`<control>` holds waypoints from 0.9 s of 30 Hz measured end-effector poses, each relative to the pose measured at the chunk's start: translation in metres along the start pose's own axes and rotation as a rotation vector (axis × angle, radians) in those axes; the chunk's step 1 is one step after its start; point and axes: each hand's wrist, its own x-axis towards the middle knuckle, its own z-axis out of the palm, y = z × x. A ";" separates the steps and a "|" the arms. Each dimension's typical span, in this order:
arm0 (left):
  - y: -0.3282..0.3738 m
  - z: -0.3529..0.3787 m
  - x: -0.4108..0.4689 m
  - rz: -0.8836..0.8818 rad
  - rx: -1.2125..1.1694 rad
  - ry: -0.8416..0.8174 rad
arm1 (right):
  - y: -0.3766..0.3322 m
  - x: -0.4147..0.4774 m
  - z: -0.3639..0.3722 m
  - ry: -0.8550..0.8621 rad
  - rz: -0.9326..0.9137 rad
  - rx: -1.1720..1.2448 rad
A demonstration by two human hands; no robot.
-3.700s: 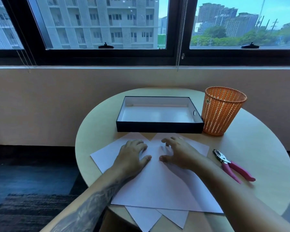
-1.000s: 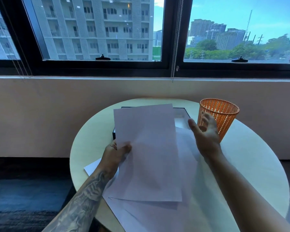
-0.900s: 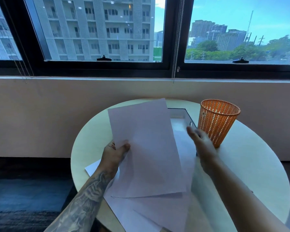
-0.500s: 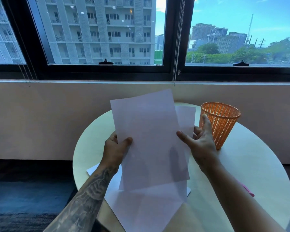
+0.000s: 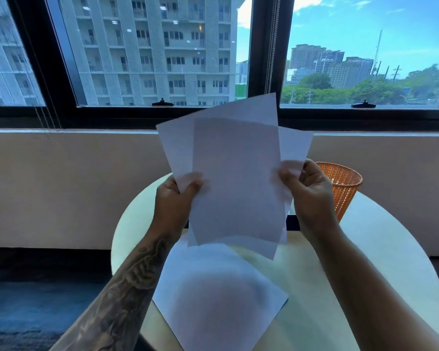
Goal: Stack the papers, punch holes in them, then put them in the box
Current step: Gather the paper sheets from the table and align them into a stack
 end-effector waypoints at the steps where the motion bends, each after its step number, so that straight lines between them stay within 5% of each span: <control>1: 0.004 0.000 0.000 0.013 -0.011 0.013 | -0.001 0.001 0.001 0.001 -0.012 0.004; 27: -0.055 -0.019 -0.019 -0.140 0.071 -0.067 | 0.077 -0.032 -0.001 -0.034 0.262 -0.133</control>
